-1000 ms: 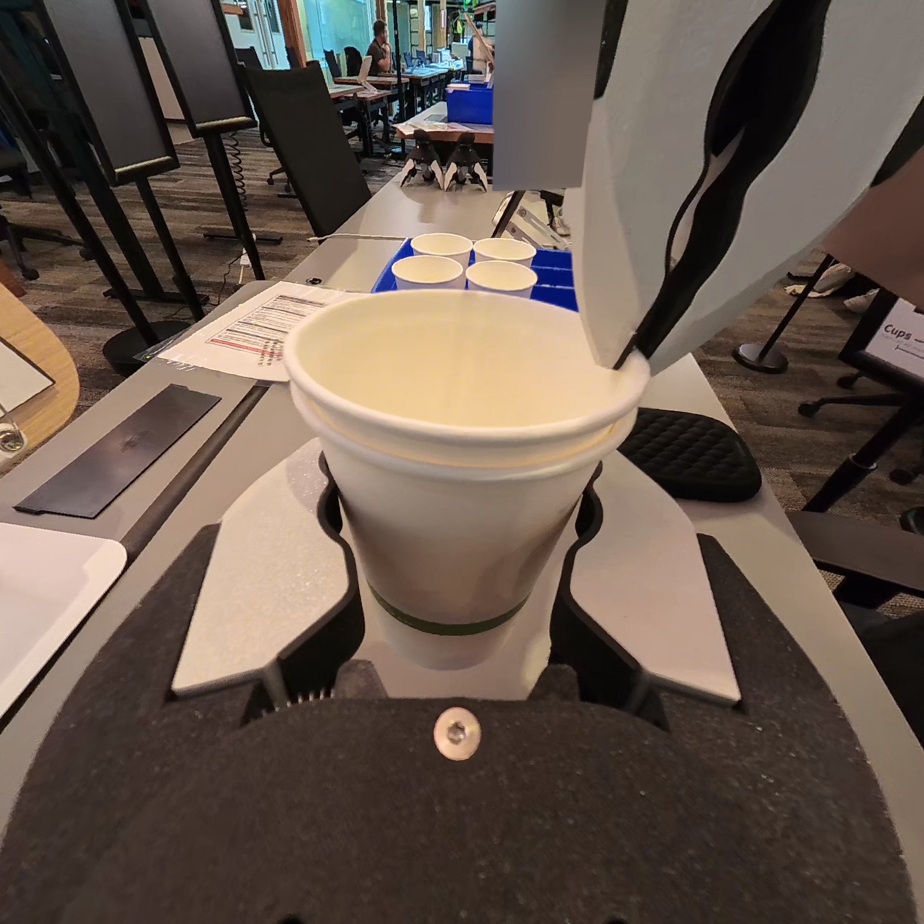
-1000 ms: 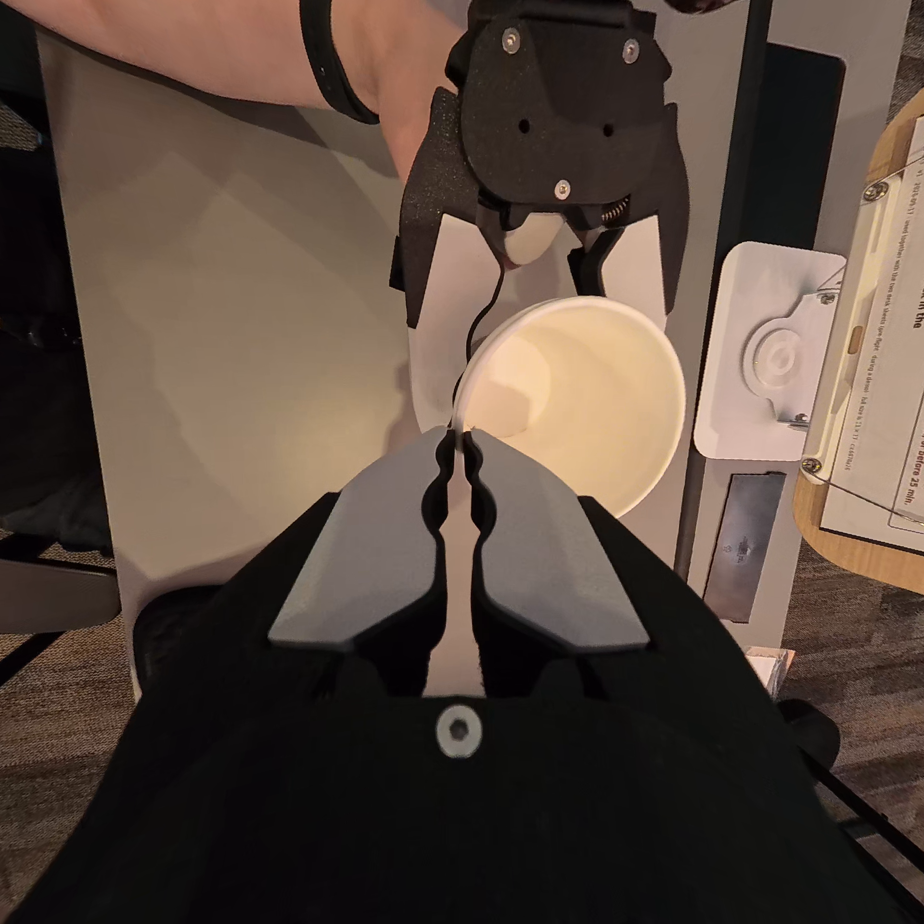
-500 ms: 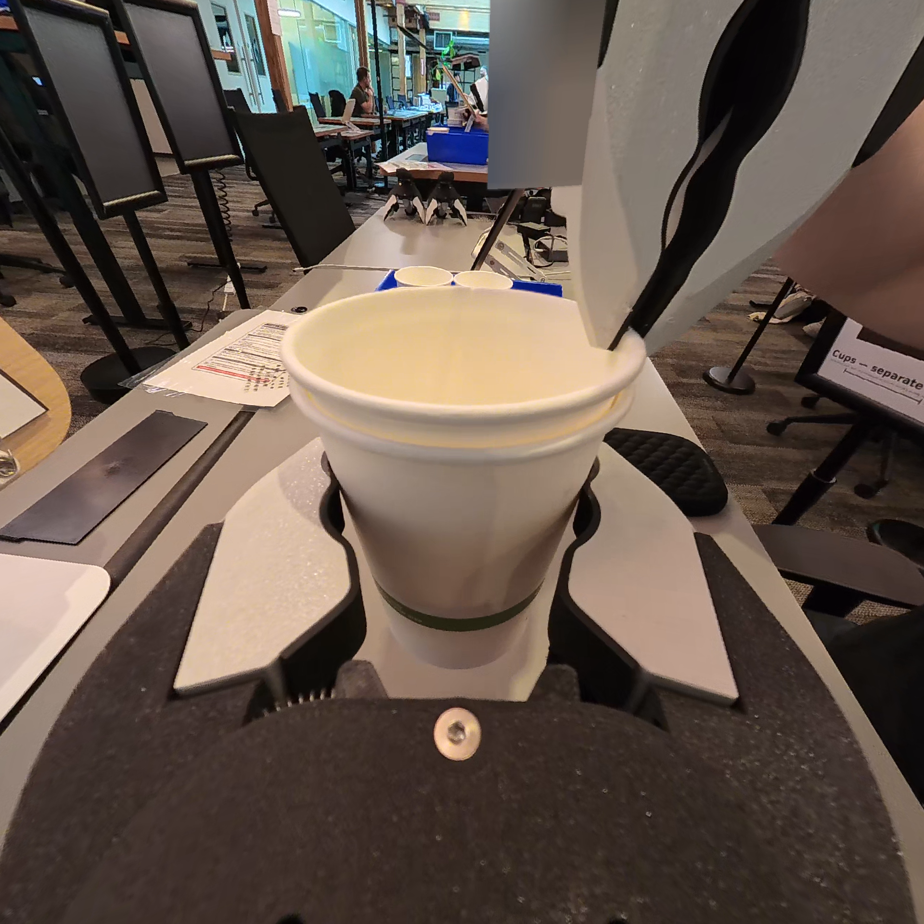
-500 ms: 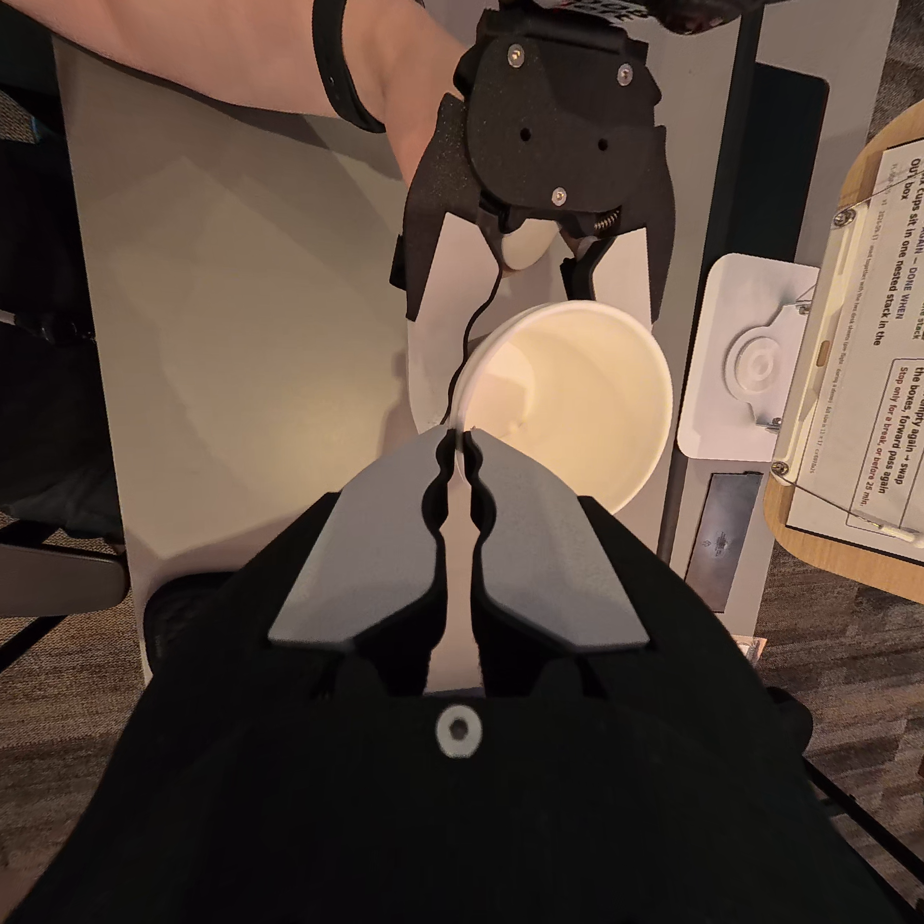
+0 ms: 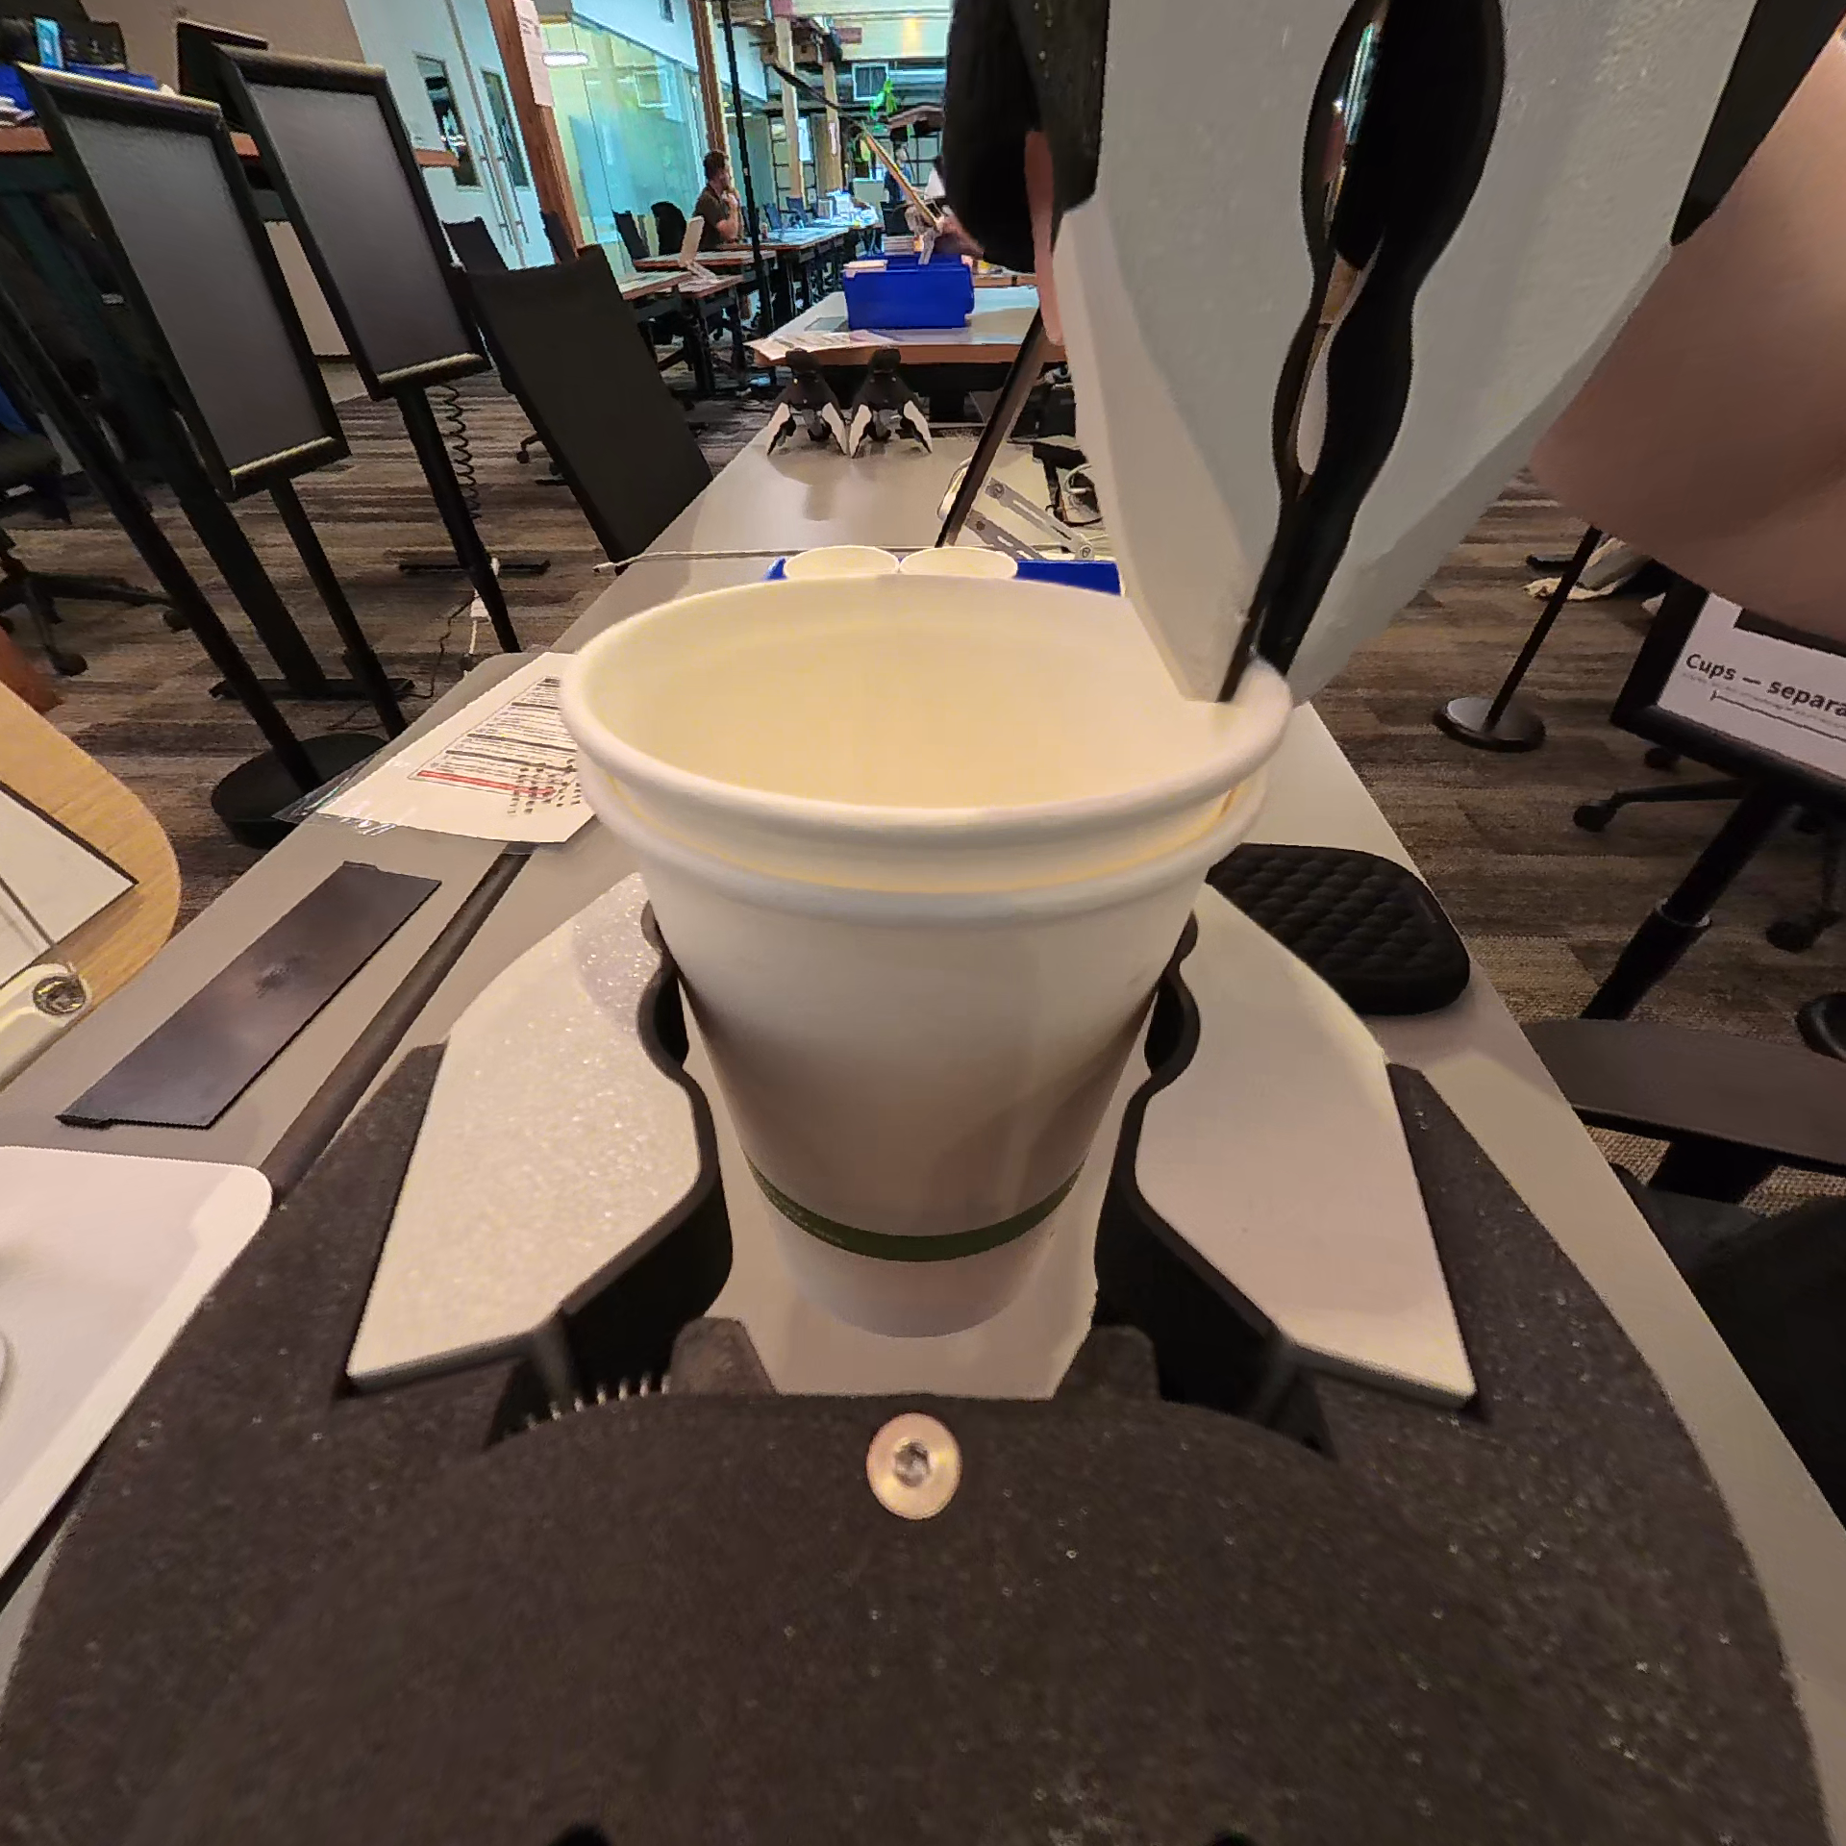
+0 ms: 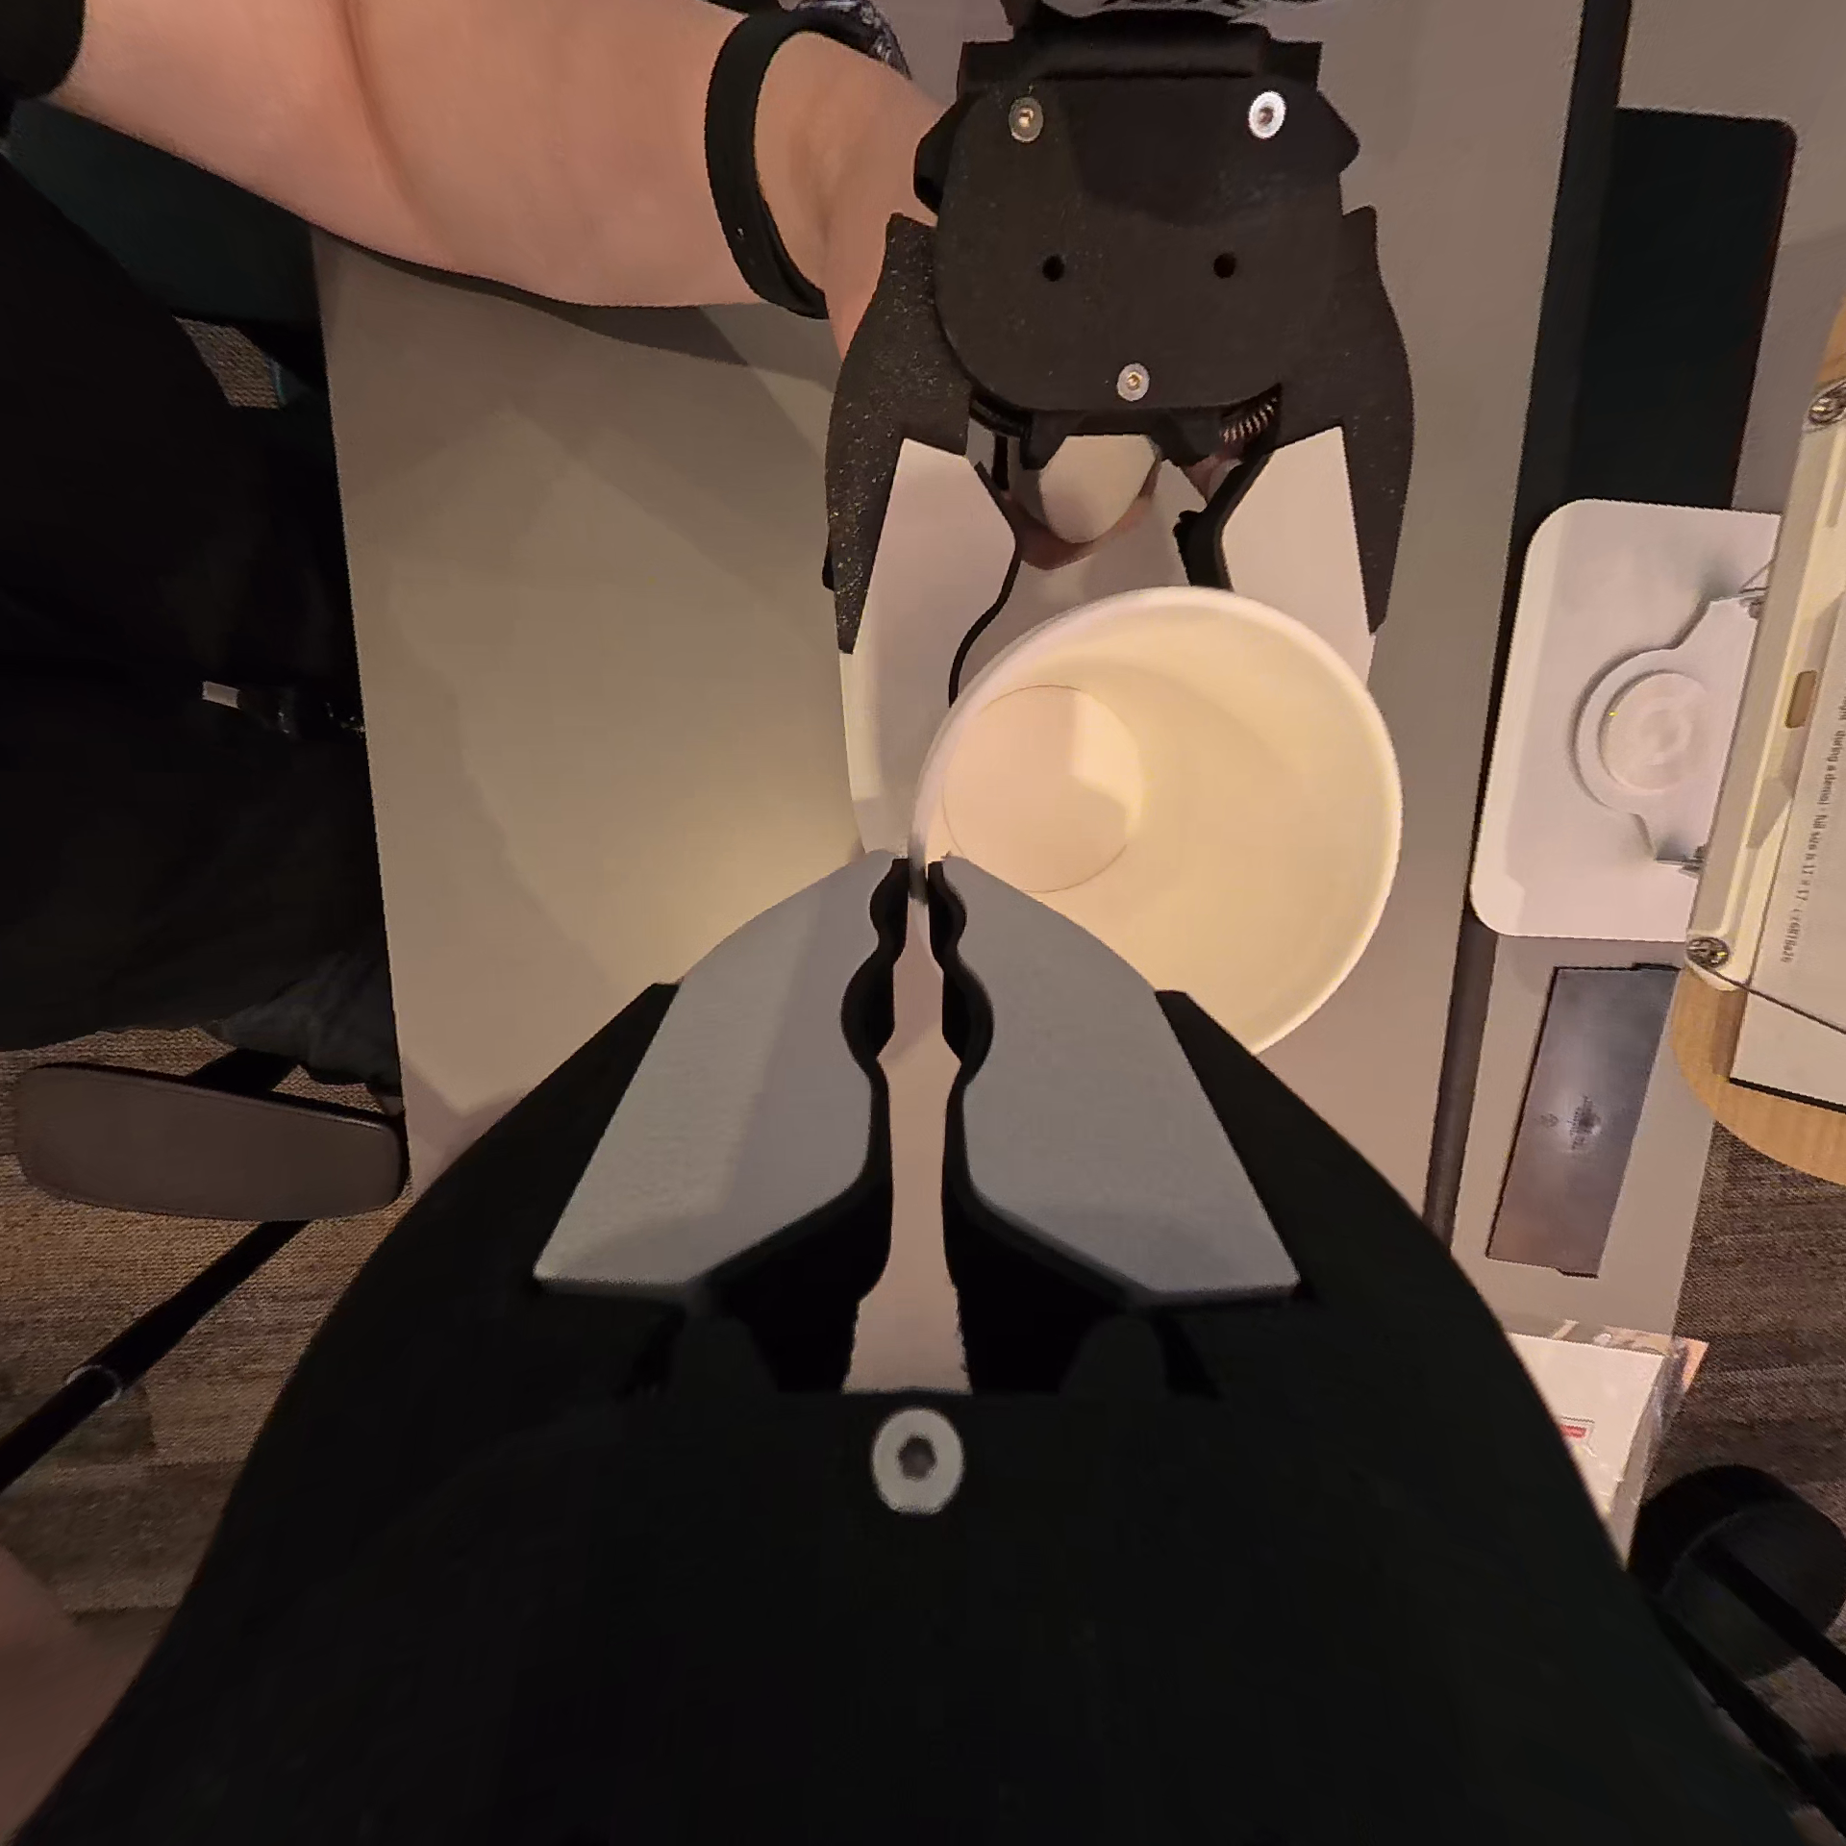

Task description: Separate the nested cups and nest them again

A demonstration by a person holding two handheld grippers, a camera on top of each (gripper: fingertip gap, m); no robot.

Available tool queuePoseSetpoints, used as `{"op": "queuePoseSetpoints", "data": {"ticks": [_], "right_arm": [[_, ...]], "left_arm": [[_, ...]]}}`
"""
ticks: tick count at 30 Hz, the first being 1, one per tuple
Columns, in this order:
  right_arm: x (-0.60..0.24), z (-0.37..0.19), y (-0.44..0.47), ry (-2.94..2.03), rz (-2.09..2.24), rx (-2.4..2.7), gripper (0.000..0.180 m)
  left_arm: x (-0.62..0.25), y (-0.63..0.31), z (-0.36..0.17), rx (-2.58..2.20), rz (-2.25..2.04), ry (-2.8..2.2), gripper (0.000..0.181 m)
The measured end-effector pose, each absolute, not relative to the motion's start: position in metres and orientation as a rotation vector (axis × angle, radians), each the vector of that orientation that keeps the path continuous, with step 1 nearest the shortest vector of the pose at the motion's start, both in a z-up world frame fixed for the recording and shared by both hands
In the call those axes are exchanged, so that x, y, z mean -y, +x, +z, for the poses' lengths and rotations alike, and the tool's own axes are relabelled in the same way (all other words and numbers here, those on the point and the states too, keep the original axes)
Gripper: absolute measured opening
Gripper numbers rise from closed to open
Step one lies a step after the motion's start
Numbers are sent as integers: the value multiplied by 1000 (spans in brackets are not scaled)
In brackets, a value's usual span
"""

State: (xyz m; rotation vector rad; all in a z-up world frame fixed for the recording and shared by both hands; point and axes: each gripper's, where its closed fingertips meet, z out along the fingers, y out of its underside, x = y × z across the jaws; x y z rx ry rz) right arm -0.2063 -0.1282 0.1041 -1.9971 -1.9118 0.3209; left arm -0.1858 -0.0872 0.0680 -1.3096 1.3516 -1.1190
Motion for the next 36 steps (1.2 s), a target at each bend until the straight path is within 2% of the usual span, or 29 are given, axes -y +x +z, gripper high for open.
{"op": "queuePoseSetpoints", "data": {"ticks": [18, 21, 30, 36], "right_arm": [[132, 106, -204, -2028, 291, 1982, 3], [130, 123, -204, -2001, 308, 1935, 3], [121, 177, -173, -1948, 171, 1762, 2], [119, 204, -95, -2041, 44, 1519, 2]], "left_arm": [[91, -185, 63, -1398, -1104, -1298, 90], [82, -184, 44, -1466, -926, -1327, 90], [76, -184, 44, -1416, -981, -1362, 90], [72, -184, 40, -1409, -996, -1381, 90]]}}
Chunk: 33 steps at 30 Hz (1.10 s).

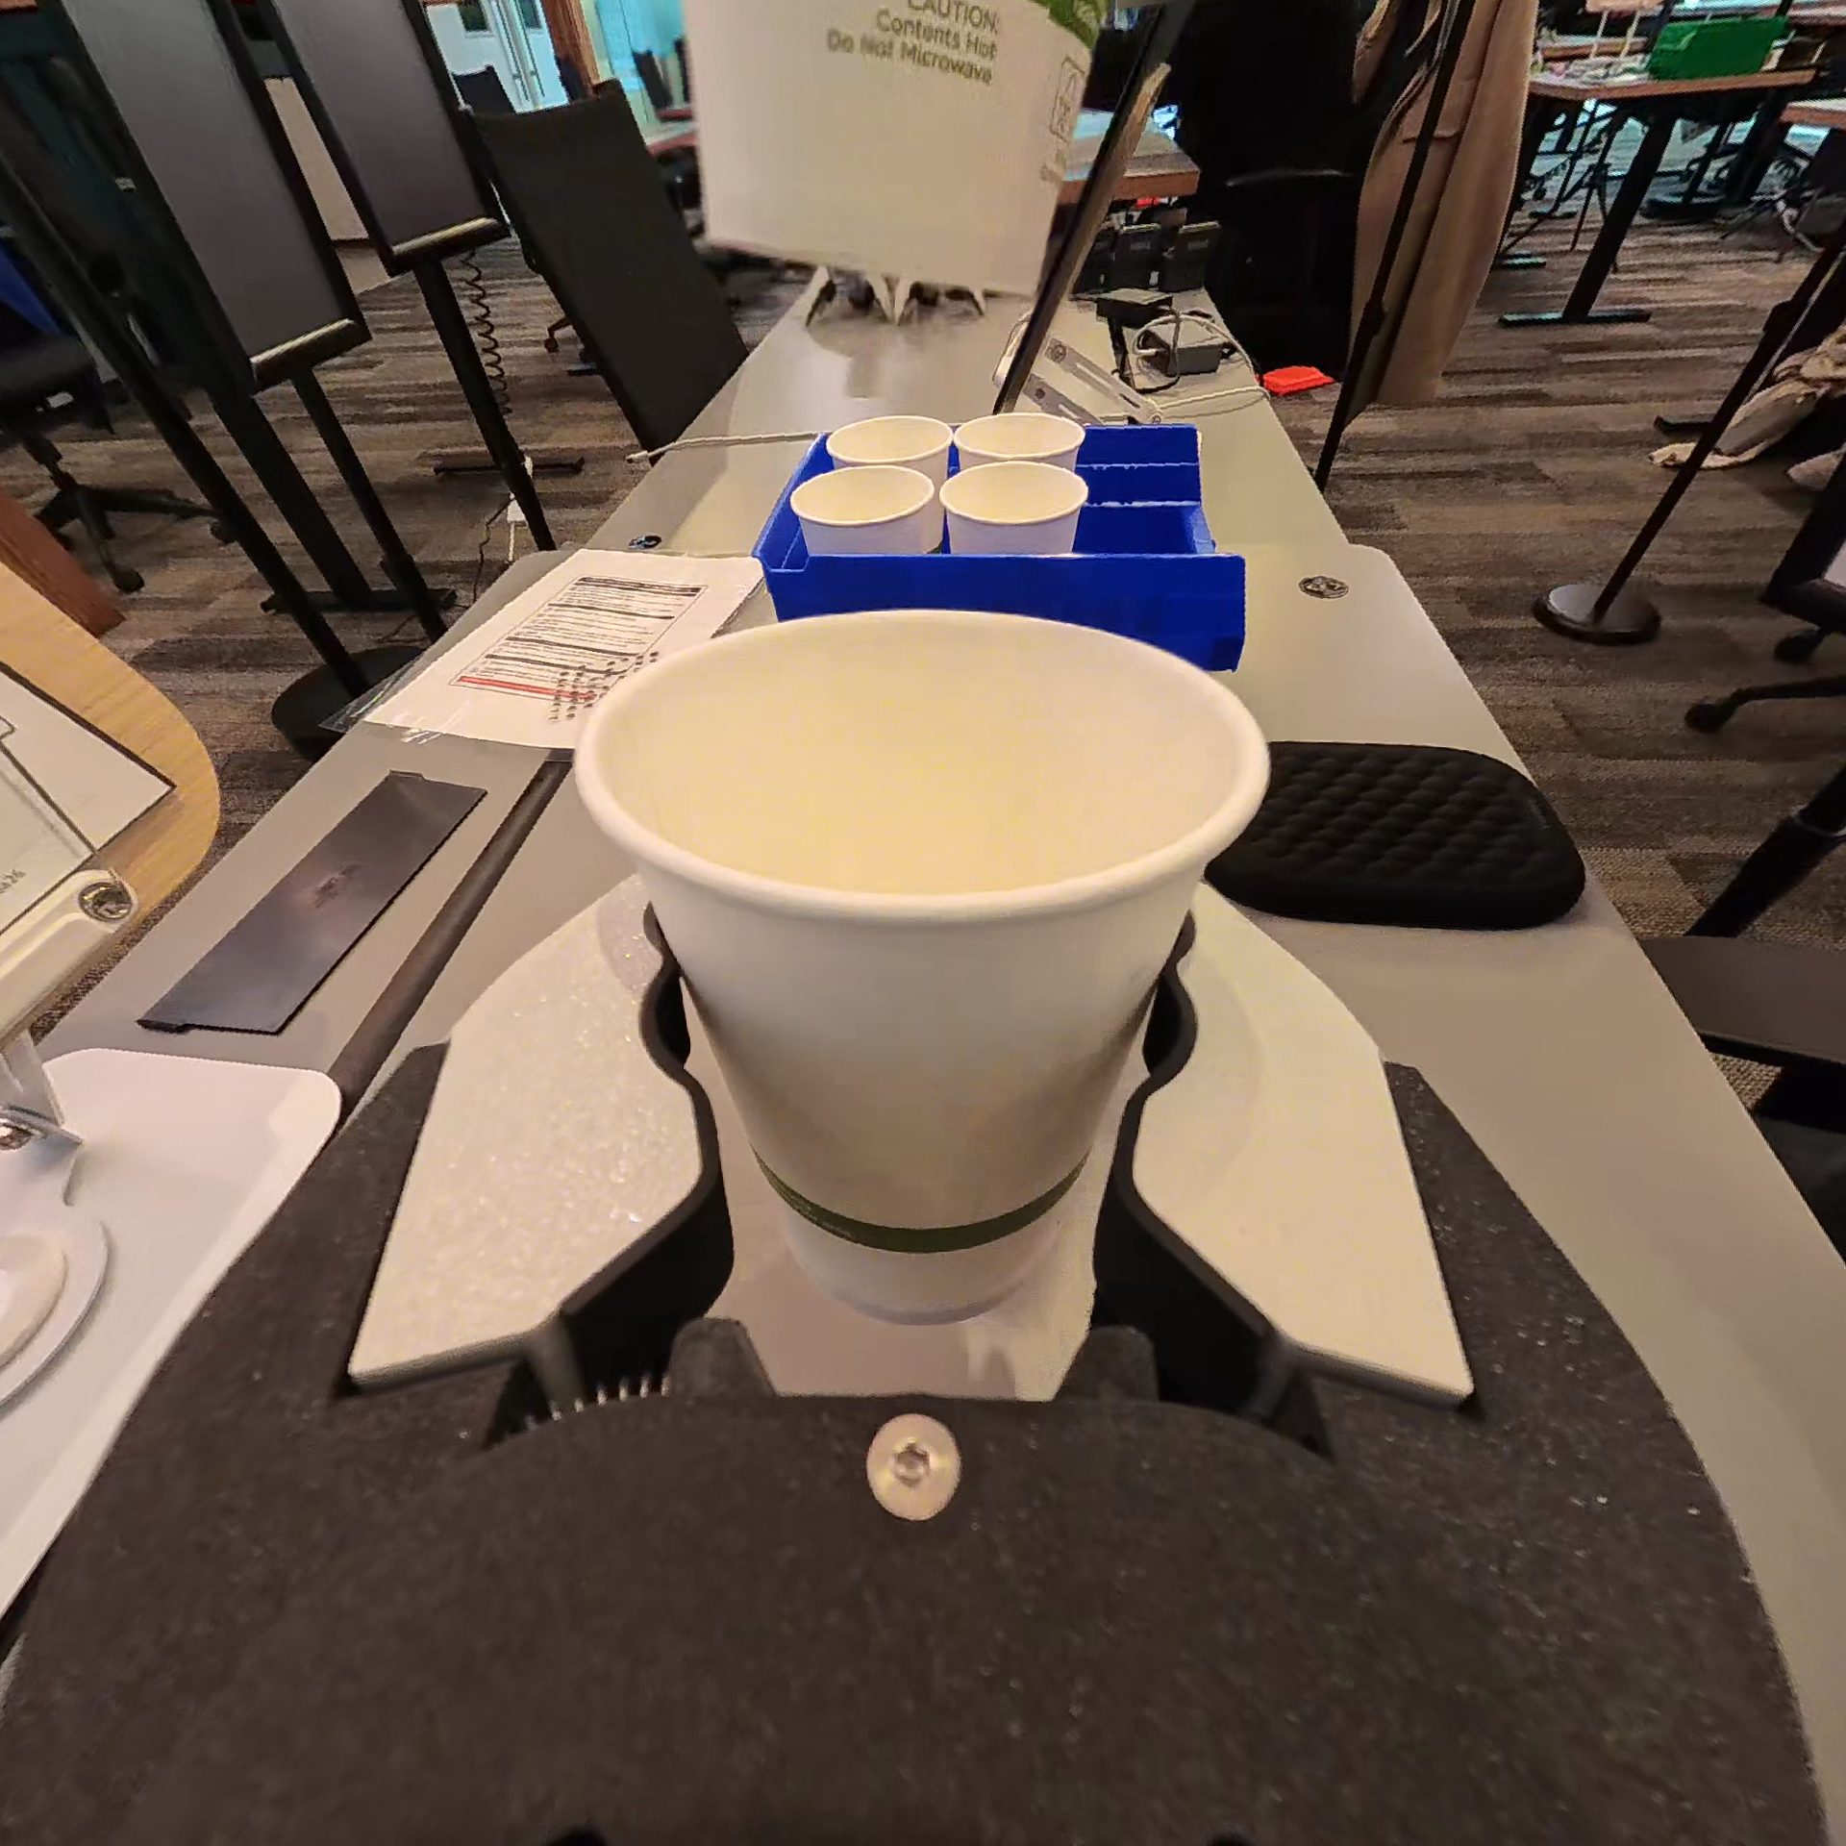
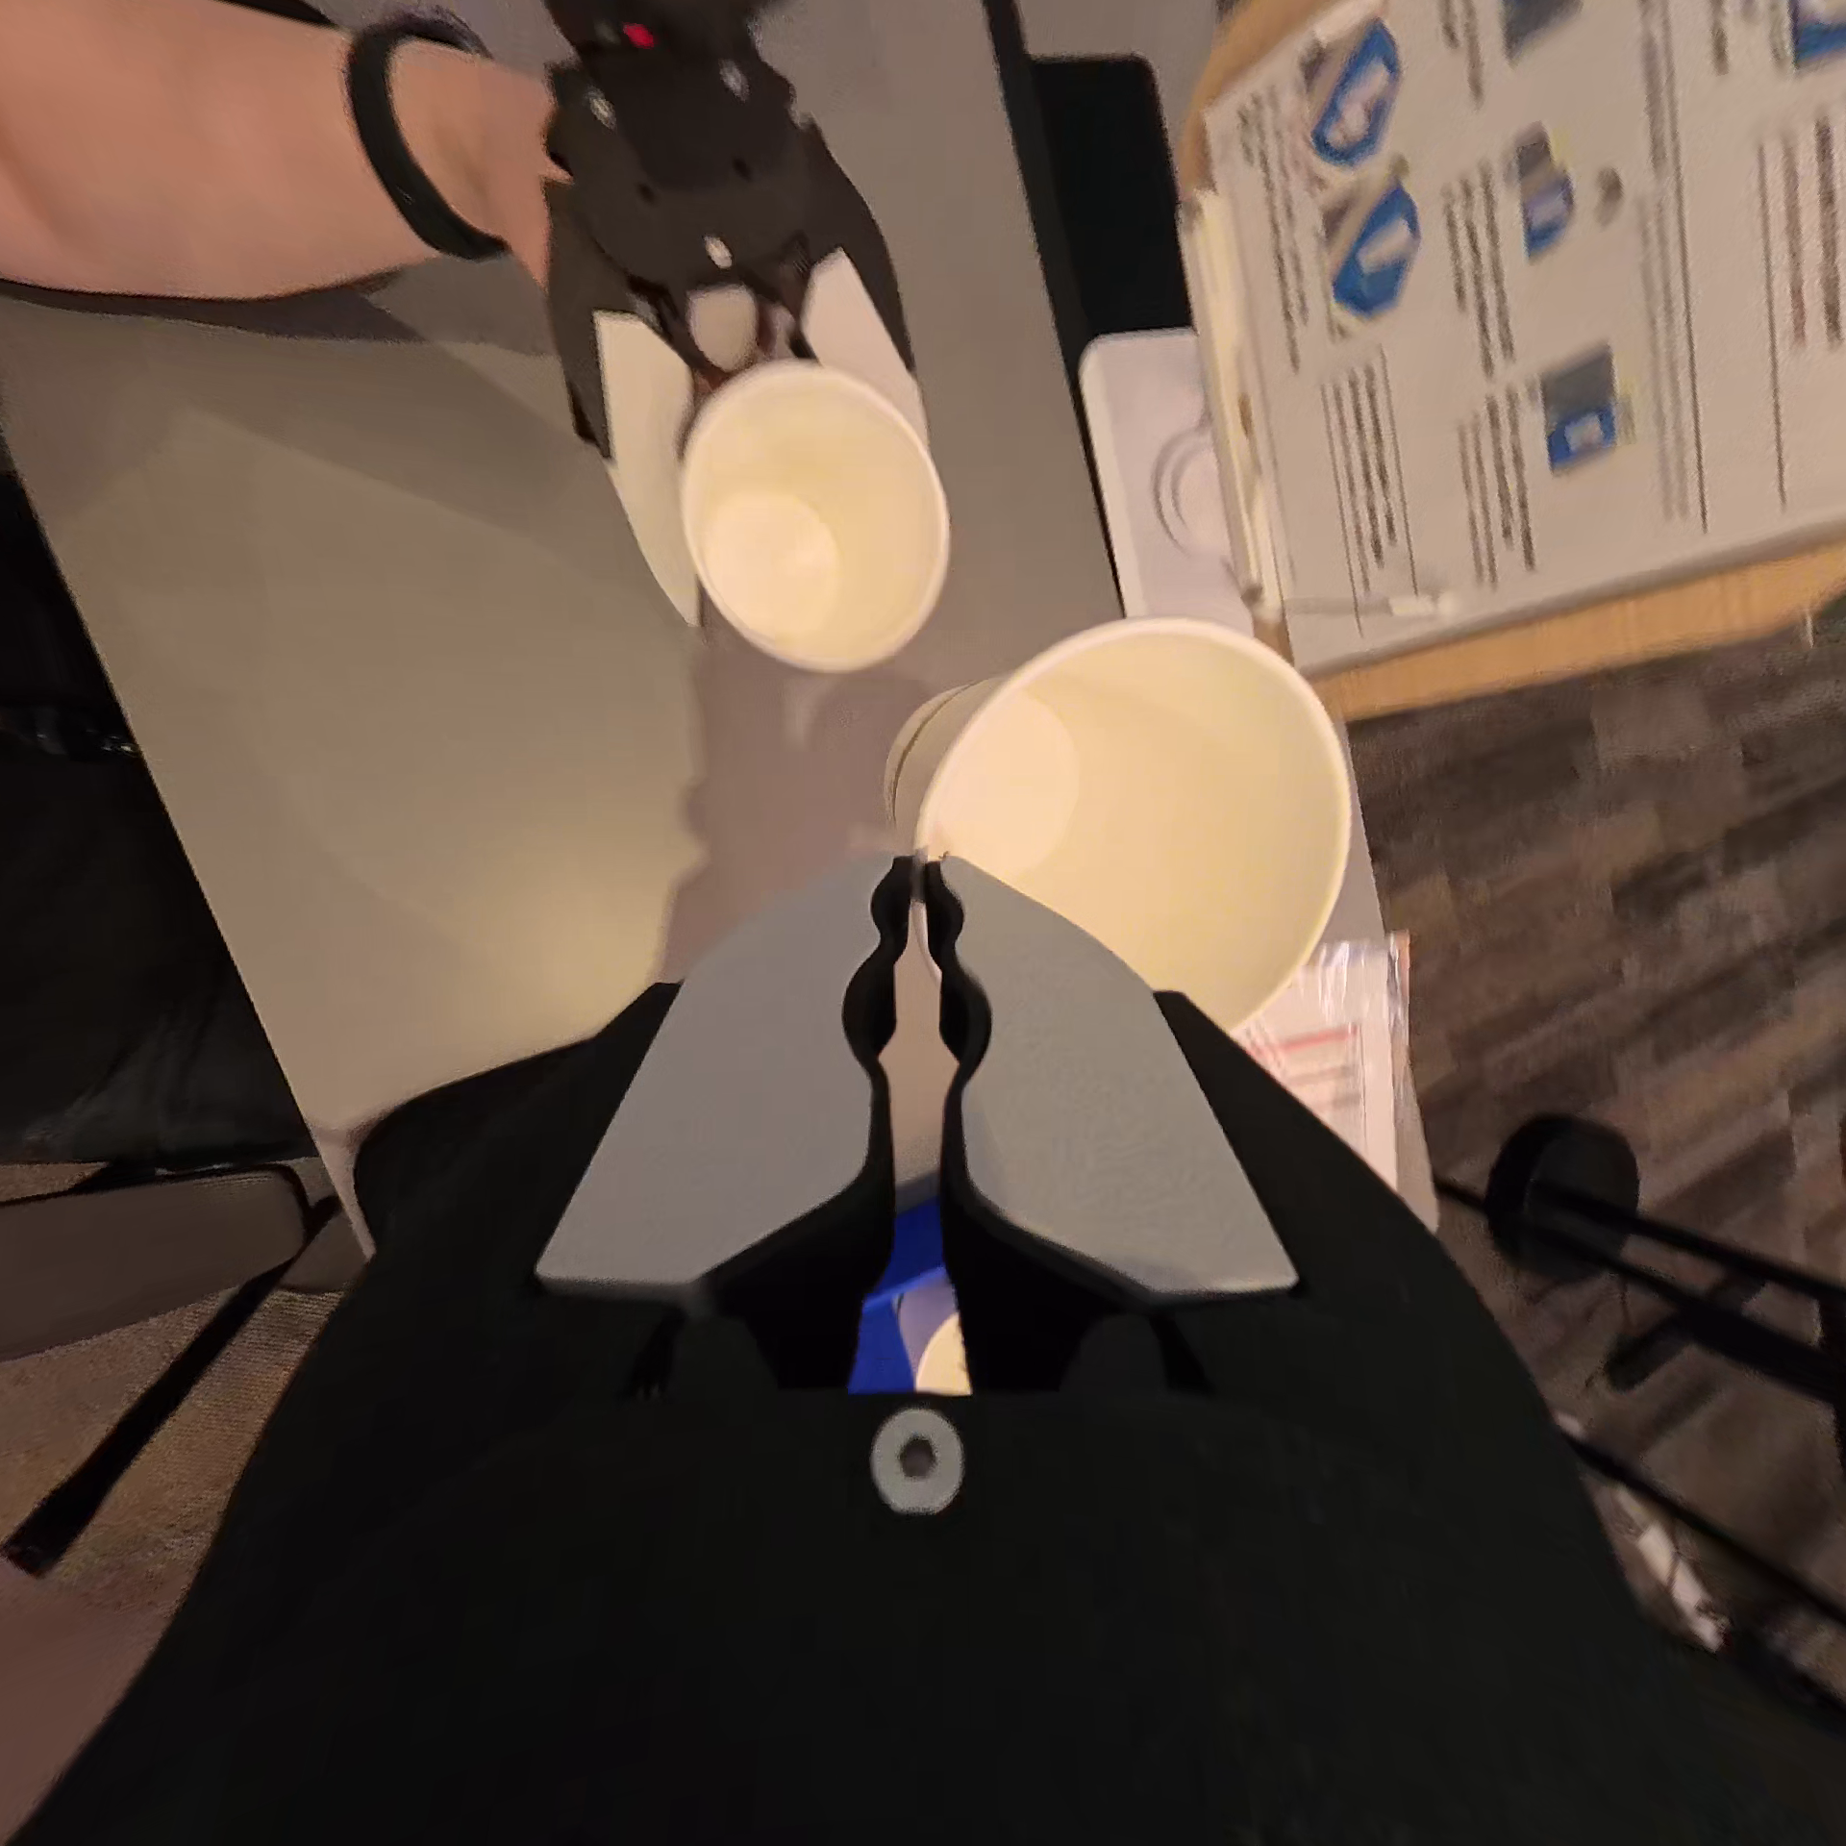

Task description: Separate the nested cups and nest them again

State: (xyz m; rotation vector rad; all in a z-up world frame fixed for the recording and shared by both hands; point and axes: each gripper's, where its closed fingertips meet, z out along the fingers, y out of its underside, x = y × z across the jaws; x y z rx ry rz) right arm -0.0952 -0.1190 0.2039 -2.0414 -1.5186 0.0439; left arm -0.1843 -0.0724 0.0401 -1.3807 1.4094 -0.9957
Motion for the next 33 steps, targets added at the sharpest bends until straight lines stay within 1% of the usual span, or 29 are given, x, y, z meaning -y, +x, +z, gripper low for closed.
{"op": "queuePoseSetpoints", "data": {"ticks": [5, 11, 15, 23, 33], "right_arm": [[133, 187, 8, -2240, -32, 1246, 3], [167, 137, 136, -2489, -126, 877, 2], [195, 93, 193, -2590, -181, 716, 2], [220, 21, 260, -2666, -216, 446, 2], [224, -24, 272, -2707, -215, 395, 2]], "left_arm": [[73, -183, 38, -1417, -996, -1383, 91], [70, -181, 32, -1426, -985, -1403, 91], [67, -182, 30, -1418, -981, -1412, 91], [65, -181, 23, -1423, -978, -1435, 91], [67, -179, 20, -1441, -968, -1440, 91]]}}
